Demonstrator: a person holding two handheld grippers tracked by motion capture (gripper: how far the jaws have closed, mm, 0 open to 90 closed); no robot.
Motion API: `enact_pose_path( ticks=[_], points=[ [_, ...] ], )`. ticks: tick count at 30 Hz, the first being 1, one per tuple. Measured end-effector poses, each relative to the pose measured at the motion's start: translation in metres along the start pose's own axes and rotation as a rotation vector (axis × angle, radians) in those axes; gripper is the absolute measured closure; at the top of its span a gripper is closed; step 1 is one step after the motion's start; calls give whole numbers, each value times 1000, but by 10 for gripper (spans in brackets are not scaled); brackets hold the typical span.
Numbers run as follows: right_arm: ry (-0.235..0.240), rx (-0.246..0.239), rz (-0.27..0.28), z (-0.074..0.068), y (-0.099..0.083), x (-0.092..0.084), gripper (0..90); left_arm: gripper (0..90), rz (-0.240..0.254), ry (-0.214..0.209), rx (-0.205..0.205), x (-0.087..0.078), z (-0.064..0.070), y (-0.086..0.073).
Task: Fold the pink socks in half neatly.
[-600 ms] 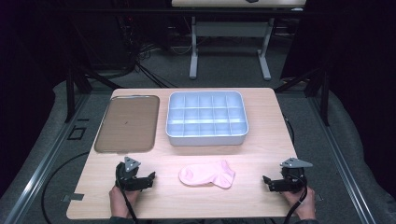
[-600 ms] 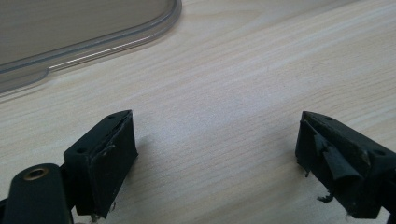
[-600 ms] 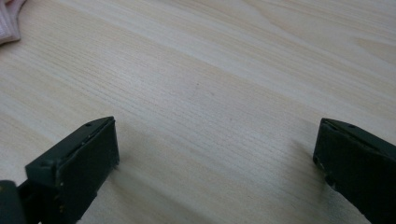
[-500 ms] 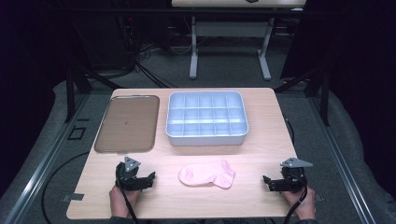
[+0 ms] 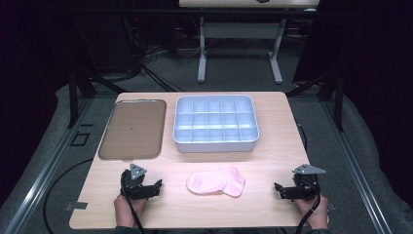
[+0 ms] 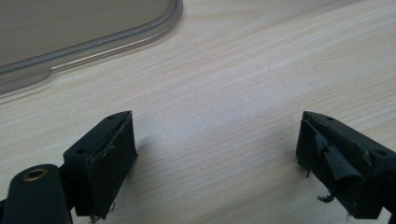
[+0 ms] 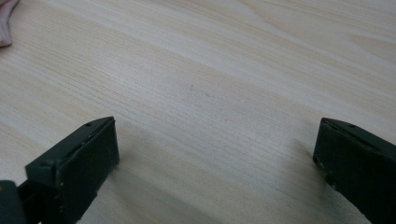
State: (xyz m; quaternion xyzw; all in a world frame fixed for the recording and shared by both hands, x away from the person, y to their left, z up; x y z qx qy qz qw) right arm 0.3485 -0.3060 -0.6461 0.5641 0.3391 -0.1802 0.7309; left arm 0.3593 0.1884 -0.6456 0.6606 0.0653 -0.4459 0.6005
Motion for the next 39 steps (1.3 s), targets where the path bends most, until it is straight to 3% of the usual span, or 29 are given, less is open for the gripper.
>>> enact_pose_path(
  ticks=[10, 14, 17, 22, 27, 32, 39],
  points=[
    [6, 2, -9, 0, 2, 1, 0, 40, 2, -11, -5, 0, 3, 2],
    [6, 2, -16, 0, 3, -2, 0, 21, 17, -20, 12, -6, 10, 11],
    [14, 12, 15, -3, 11, -9, 0, 2, 26, -32, 25, -8, 19, 19],
    [42, -2, 42, -14, 24, -21, 0, 1, 35, -60, 58, -9, 33, 29],
    [75, -26, 49, -29, 33, -25, 1, 1, 40, -119, 72, -5, 48, 38],
    [95, -41, 51, -42, 40, -27, 10, 10, 18, -166, 98, 3, 62, 42],
    [126, -75, 49, -59, 49, -22, 10, 11, 8, -201, 126, 14, 77, 46]
  ],
)
Point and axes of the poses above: each handheld gripper's, and its own axes: x roughly forward along the jaws, y roughly out of its top, z roughly to its right, the point moved 8 cm from there along x, roughly forward along the jaws, and after that the axes turned 11 degrees about -y, right-handed, at the moved point
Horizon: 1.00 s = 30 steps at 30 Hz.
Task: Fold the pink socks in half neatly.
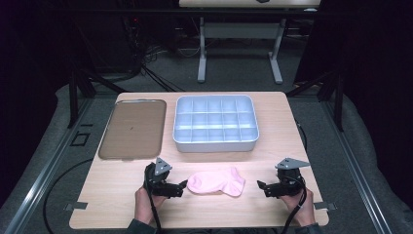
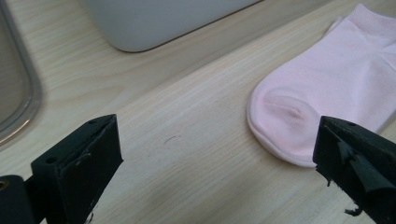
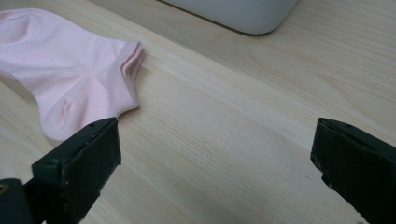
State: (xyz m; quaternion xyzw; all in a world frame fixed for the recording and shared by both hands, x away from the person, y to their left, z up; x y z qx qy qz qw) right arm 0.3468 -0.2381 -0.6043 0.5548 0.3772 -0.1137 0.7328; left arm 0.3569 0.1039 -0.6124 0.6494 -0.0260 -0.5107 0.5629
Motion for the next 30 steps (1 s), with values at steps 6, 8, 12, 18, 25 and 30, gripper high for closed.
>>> enact_pose_path(
  ticks=[6, 8, 12, 18, 25, 30],
  points=[
    [19, -14, -1, -8, 4, 2, 11, 67, -19, -27, 27, 7, 7, 2],
    [19, -26, -5, -9, 6, 2, 19, 100, -16, -35, 22, 8, 8, 2],
    [31, -33, -11, -15, 9, 5, 43, 171, -23, -38, 28, 11, 9, 3],
    [40, -38, -17, -22, 9, 11, 75, 291, -40, -45, 23, 19, 12, 2],
    [70, -50, -48, -34, 12, 17, 243, 394, -56, -60, 15, 26, 17, 1],
    [105, -29, -68, -46, 13, 24, 366, 450, -54, -83, 5, 26, 20, 2]
  ],
)
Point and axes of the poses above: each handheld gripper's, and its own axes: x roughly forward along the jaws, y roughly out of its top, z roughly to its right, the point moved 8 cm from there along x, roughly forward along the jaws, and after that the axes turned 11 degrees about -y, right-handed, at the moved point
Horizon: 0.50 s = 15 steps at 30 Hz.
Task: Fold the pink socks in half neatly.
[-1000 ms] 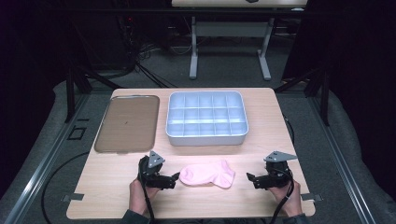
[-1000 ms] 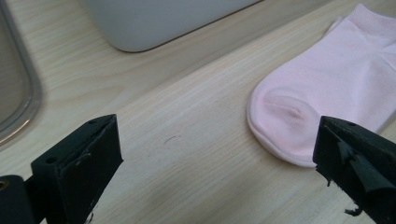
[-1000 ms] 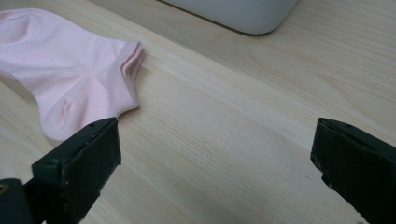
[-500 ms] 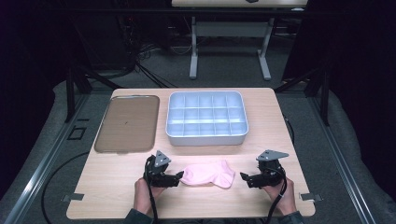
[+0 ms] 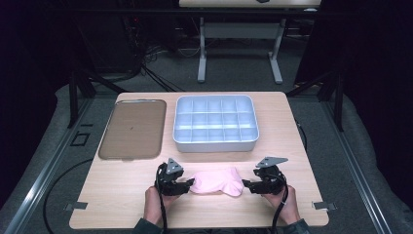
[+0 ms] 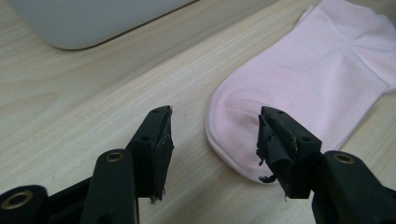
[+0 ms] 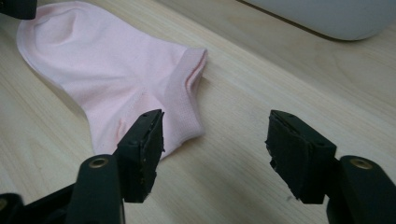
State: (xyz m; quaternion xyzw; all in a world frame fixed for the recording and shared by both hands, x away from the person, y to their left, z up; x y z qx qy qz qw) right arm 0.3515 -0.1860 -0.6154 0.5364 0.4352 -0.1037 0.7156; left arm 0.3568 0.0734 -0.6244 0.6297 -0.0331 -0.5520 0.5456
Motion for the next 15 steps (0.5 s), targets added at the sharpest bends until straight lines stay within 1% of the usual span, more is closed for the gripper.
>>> enact_pose_path(
  ticks=[1, 3, 4, 5, 6, 8, 9, 10, 11, 12, 13, 14, 15],
  points=[
    [-2, -2, -11, -1, 0, 1, 380, 460, -2, 1, 1, 0, 0, 0],
    [21, 1, -18, -6, 0, 5, 428, 485, 0, -1, -2, 1, 1, 0],
    [18, -1, -36, -7, 0, 6, 446, 488, -7, -3, 2, 1, 1, 0],
    [15, 3, -35, -9, 0, 8, 465, 496, -12, -4, 4, 1, 1, 0],
    [15, 3, -43, -10, 0, 9, 473, 500, -12, -9, -4, 2, 1, 0],
    [17, 6, -43, -13, 1, 12, 504, 516, -21, -5, -4, 5, 1, -2],
    [14, -4, -49, -13, 1, 13, 513, 522, -23, -2, -7, 6, 1, -3],
    [14, 11, -49, -15, 1, 14, 530, 528, -27, -7, -7, 7, 1, -3],
    [8, 0, -56, -15, 1, 16, 538, 535, -30, -4, -3, 7, 1, -4],
    [10, 6, -59, -16, 1, 16, 547, 541, -27, 0, -5, 8, 2, -4],
    [11, 3, -61, -17, 1, 18, 556, 548, -35, 5, -2, 8, 3, -5],
    [1, -2, -67, -18, 0, 18, 567, 552, -42, 18, 11, 8, 3, -5],
    [3, -3, -70, -19, -1, 19, 582, 555, -43, 21, 17, 9, 3, -5]
  ],
)
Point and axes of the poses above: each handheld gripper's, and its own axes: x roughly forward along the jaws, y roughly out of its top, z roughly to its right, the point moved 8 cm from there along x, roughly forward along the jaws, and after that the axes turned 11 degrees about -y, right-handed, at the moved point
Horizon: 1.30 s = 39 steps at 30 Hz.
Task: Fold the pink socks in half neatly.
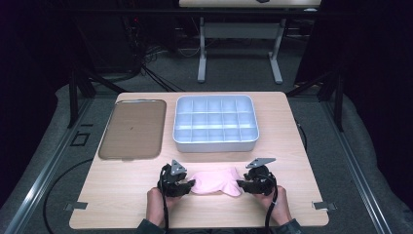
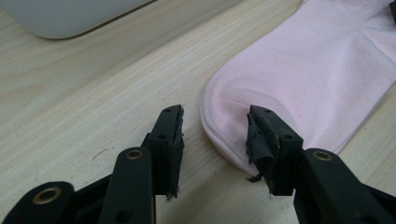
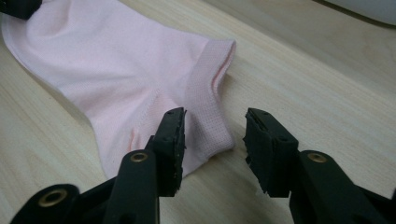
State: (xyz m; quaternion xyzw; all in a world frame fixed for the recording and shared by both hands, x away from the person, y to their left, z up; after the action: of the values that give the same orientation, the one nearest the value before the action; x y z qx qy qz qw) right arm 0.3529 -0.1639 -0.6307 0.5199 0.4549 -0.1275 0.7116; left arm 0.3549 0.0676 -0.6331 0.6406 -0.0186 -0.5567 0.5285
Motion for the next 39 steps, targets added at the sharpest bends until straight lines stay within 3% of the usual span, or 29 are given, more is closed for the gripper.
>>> enact_pose_path(
  ticks=[15, 26, 32, 39],
  points=[
    [-21, -32, 13, -3, -1, 1, 692, 676, 22, -42, -20, 0, 1, -3],
    [13, 10, 21, -5, -1, 1, 806, 843, 100, -79, -34, 1, 5, -8],
    [14, 35, 30, -6, -2, 0, 817, 857, 129, -85, -43, 1, 5, -9],
    [-10, 10, 36, -5, 3, -9, 817, 856, 130, -103, -53, 1, 4, -9]
  ],
)
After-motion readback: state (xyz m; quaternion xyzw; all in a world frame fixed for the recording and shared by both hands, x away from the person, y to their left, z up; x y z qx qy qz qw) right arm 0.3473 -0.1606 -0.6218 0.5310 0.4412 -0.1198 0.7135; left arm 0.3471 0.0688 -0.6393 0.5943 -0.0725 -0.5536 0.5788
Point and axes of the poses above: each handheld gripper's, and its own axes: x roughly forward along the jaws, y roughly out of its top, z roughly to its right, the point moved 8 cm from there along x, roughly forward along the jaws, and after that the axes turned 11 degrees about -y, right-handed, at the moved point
